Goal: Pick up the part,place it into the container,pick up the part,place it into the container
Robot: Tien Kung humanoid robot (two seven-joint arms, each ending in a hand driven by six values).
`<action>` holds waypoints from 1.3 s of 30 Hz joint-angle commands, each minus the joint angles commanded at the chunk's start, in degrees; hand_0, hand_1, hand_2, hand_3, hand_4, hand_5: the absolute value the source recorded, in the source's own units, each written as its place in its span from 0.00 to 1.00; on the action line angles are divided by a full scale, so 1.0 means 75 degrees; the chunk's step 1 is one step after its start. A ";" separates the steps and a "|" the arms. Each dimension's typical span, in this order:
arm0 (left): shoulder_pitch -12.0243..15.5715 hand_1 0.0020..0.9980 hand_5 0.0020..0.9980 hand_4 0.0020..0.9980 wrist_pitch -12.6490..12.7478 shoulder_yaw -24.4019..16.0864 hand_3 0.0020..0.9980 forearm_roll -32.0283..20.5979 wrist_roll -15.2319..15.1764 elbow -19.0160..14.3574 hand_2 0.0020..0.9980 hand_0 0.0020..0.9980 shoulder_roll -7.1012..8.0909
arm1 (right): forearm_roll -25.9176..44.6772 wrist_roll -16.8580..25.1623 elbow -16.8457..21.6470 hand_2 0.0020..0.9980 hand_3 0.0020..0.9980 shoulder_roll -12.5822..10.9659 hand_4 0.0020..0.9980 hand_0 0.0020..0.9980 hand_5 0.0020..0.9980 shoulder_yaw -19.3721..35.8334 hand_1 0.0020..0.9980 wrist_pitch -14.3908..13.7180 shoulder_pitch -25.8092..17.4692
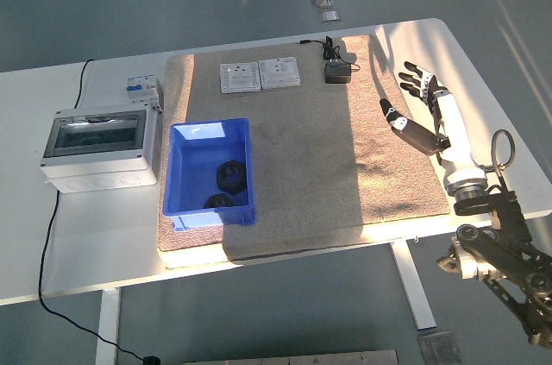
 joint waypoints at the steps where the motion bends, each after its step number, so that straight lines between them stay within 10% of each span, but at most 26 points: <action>1: -0.0001 0.67 0.72 0.72 -0.0019 0.0067 0.67 0.0031 0.0020 0.0000 0.72 0.68 0.0012 | 0.0221 0.0188 -0.0001 0.65 0.62 0.0031 0.68 0.67 0.32 0.0181 0.43 0.0054 -0.0183; 9: 0.0196 0.67 0.72 0.72 -0.0199 0.1698 0.67 -0.1129 -0.0363 0.0000 0.72 0.68 0.0389 | 0.1285 0.1070 0.0230 0.67 0.64 0.0122 0.68 0.63 0.34 0.0765 0.39 -0.0115 -0.0736; 11: 0.0215 0.67 0.72 0.72 -0.0354 0.1486 0.67 -0.0777 -0.0227 0.0000 0.72 0.68 0.0387 | 0.1379 0.1147 0.0259 0.67 0.64 0.0177 0.68 0.63 0.34 0.0836 0.39 -0.0152 -0.0779; 12: 0.0232 0.67 0.93 0.75 -0.0464 0.1337 0.72 -0.0643 -0.0191 0.0000 0.72 0.68 0.0372 | 0.1379 0.1147 0.0286 0.65 0.64 0.0201 0.67 0.61 0.35 0.0878 0.38 -0.0194 -0.0794; 18: 0.0288 0.67 1.00 0.79 -0.0546 0.0433 0.73 -0.0227 -0.0156 0.0000 0.72 0.68 0.0129 | 0.1349 0.1147 0.0476 0.64 0.62 0.0275 0.68 0.61 0.36 0.1214 0.38 -0.0487 -0.0872; 28: 0.0101 0.67 1.00 0.79 -0.0645 -0.0982 0.72 0.1380 0.0263 0.0000 0.72 0.68 -0.0073 | 0.0952 0.1098 0.0592 0.62 0.61 0.0287 0.66 0.60 0.36 0.1562 0.38 -0.0731 -0.0869; 39: 0.0108 0.68 0.92 0.81 -0.1036 -0.1466 0.63 0.1934 0.0473 0.0000 0.69 0.69 0.0075 | -0.2026 -0.0624 0.0845 0.62 0.61 0.0351 0.65 0.61 0.30 0.1929 0.39 -0.0667 -0.0768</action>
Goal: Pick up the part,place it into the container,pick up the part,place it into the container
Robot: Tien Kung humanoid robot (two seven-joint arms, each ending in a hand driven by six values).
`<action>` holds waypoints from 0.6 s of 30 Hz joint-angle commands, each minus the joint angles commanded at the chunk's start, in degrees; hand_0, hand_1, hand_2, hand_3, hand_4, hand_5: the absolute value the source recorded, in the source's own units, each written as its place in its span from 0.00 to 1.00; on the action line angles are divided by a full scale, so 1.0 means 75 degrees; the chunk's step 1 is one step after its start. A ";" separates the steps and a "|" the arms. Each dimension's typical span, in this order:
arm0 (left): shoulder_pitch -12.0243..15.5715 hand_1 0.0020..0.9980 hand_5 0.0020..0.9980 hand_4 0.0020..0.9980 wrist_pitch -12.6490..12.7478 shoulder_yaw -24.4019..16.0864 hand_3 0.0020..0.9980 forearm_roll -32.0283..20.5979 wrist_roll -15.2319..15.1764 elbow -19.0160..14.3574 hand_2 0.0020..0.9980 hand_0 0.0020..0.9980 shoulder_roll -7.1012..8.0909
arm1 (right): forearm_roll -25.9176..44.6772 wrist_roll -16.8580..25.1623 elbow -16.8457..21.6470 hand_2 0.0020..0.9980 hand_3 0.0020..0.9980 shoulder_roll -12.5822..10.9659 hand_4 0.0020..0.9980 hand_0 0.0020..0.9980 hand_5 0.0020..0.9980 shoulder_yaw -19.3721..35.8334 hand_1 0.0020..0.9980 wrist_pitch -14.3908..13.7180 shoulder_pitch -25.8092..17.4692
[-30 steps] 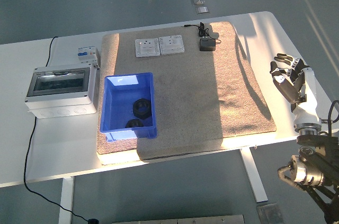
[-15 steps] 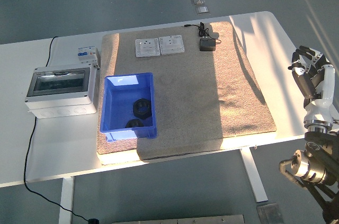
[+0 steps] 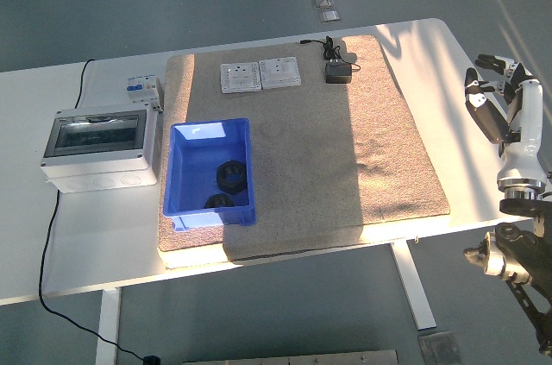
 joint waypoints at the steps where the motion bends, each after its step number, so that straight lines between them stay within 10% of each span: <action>1: -0.0008 0.68 0.92 0.81 0.0015 0.0041 0.63 -0.0003 0.0023 0.0000 0.69 0.69 -0.0006 | -0.0248 -0.0102 -0.0021 0.62 0.61 -0.0003 0.65 0.61 0.30 0.0000 0.39 0.0028 -0.0014; 18: 0.0027 0.69 0.87 0.82 0.0198 0.0967 0.65 -0.0704 0.0344 0.0000 0.71 0.69 -0.0103 | -0.1808 -0.0475 -0.0164 0.65 0.63 -0.0005 0.68 0.65 0.27 0.0115 0.44 0.0083 -0.0100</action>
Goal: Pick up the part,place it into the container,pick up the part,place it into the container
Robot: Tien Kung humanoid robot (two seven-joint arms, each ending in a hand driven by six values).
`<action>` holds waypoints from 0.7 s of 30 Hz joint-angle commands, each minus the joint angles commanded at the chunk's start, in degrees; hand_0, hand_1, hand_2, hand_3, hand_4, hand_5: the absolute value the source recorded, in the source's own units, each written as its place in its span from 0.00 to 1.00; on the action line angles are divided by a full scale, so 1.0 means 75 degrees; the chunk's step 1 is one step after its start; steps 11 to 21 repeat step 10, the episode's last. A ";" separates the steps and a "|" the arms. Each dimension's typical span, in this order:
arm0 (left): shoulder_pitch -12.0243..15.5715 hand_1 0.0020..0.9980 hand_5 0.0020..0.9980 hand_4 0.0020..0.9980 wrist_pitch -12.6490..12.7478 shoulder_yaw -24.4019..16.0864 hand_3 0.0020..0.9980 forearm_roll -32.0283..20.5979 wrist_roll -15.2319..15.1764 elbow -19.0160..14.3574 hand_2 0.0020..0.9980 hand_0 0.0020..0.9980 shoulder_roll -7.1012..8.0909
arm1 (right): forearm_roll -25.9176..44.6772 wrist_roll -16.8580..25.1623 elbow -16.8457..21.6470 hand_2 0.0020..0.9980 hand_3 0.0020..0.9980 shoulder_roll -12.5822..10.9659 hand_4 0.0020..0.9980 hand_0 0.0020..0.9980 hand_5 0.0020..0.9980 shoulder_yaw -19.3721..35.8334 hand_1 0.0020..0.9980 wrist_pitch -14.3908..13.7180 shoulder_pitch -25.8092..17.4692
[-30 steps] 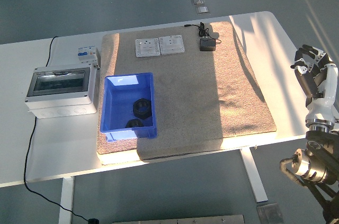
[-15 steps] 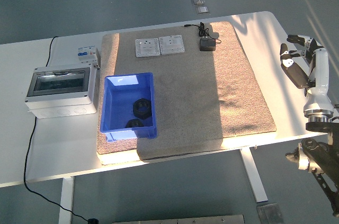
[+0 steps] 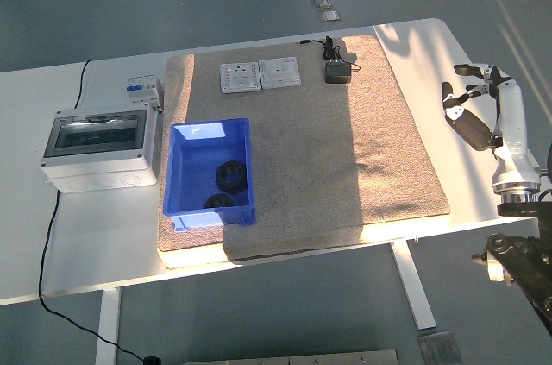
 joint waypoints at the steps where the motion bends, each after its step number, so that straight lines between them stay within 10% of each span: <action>1: 0.0008 0.69 0.87 0.82 0.0017 0.0014 0.65 -0.0025 -0.0005 0.0000 0.71 0.69 -0.0004 | 0.0002 -0.0007 -0.0008 0.65 0.63 0.0005 0.68 0.65 0.27 0.0013 0.44 -0.0005 -0.0008; 3: 0.0026 0.69 0.87 0.81 0.0065 0.0043 0.66 -0.0076 -0.0028 0.0000 0.71 0.69 -0.0014 | 0.0018 -0.0004 -0.0017 0.70 0.66 0.0018 0.70 0.67 0.26 0.0044 0.57 -0.0018 -0.0027; 21: 0.0020 0.69 0.87 0.81 0.0282 0.0059 0.66 -0.0274 -0.0185 0.0000 0.71 0.69 -0.0043 | 0.0225 0.0236 0.0007 0.70 0.66 0.0070 0.70 0.67 0.26 0.0195 0.57 -0.0110 -0.0007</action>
